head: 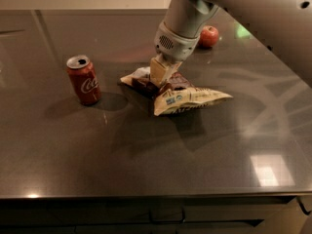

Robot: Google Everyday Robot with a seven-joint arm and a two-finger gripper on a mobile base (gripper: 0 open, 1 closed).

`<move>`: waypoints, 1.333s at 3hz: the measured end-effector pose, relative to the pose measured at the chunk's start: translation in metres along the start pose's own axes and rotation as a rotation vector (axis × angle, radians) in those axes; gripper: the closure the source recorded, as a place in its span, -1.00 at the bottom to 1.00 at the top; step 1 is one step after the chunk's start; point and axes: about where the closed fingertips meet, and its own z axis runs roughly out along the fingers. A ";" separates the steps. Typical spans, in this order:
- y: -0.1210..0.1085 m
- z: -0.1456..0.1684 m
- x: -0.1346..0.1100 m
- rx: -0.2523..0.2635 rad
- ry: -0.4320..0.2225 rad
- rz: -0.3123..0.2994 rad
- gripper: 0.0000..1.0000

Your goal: Move brown chip bag near coke can

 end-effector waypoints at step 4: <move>0.053 0.023 -0.042 -0.043 0.036 -0.153 -0.27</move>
Offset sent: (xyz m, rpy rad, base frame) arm -0.0168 0.0842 0.0007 -0.0165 0.0071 0.2039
